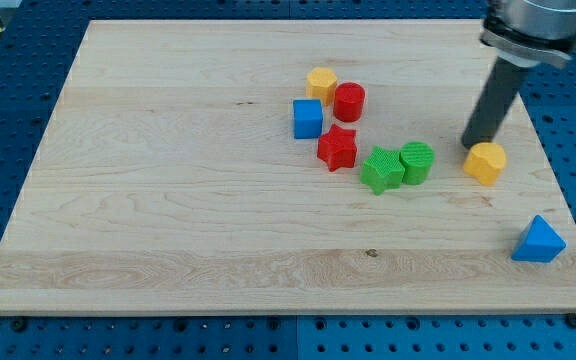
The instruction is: Slide the yellow heart closer to the blue triangle
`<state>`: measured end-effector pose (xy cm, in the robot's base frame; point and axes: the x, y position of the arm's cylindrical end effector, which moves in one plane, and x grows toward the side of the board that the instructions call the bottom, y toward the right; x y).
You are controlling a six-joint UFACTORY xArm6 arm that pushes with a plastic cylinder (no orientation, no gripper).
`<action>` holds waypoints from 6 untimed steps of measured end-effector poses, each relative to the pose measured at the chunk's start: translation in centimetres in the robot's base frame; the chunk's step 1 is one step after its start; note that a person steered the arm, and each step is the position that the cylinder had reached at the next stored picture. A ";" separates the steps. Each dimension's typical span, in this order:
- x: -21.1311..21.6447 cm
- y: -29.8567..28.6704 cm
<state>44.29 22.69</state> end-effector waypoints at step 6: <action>5.7 -4.1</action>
<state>49.94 18.61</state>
